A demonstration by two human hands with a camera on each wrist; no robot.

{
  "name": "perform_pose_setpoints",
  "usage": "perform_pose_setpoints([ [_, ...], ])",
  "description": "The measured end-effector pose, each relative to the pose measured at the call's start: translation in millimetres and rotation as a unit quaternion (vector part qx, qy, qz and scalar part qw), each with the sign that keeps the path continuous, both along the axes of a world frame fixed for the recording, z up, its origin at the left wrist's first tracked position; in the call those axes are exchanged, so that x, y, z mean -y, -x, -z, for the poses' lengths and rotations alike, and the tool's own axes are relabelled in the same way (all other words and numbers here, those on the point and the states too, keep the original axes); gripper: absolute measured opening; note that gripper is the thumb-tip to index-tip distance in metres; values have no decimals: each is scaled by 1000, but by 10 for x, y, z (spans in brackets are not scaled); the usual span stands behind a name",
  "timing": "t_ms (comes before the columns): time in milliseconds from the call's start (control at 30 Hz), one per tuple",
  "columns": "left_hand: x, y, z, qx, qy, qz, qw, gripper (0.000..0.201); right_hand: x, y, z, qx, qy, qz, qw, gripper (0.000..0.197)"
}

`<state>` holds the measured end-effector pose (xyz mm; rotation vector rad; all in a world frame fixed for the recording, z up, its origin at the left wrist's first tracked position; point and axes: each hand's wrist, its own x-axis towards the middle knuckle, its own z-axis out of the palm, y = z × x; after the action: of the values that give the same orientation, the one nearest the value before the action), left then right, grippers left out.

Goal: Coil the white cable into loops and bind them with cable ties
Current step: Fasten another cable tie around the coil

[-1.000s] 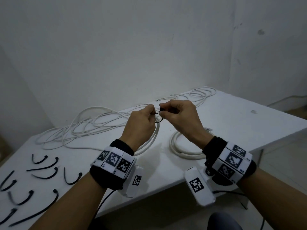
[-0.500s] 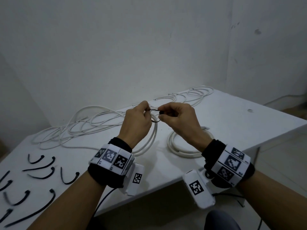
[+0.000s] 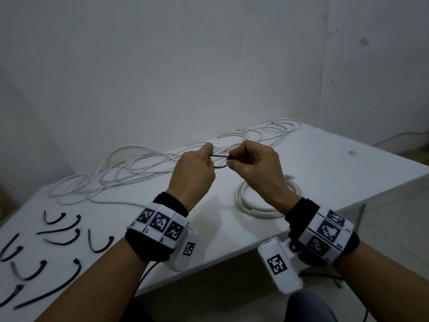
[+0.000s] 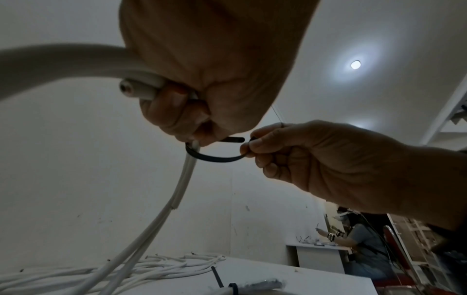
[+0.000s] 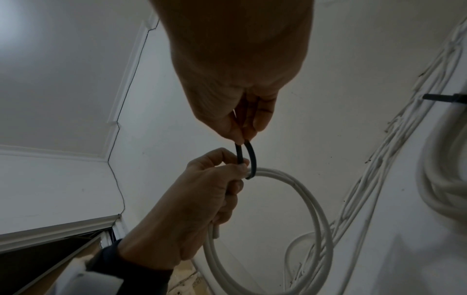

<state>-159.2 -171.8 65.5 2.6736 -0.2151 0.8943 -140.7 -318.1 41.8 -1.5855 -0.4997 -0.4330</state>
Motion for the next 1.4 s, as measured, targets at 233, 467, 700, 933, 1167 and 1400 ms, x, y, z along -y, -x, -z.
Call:
perform_pose_setpoints([
  [233, 23, 1, 47, -9, -65, -25, 998, 18, -10, -16, 57, -11, 16, -1, 1000, 32],
  [467, 42, 30, 38, -29, -119, -59, 991, 12, 16, -26, 62, -27, 25, -14, 999, 30],
  [700, 94, 60, 1, -38, -117, -47, 991, 14, 33, -64, 71, -36, 64, -32, 997, 30],
  [933, 107, 67, 34, -39, -96, 2, 995, 18, 3, -97, 44, -24, 60, -33, 997, 29],
  [1167, 55, 77, -70, -70, 92, 43, 992, 12, -33, -136, -23, -8, 37, -77, 996, 14],
  [1400, -25, 79, -268, -256, 388, 134, 875, 8, -45, -180, -175, 59, 68, -18, 996, 9],
])
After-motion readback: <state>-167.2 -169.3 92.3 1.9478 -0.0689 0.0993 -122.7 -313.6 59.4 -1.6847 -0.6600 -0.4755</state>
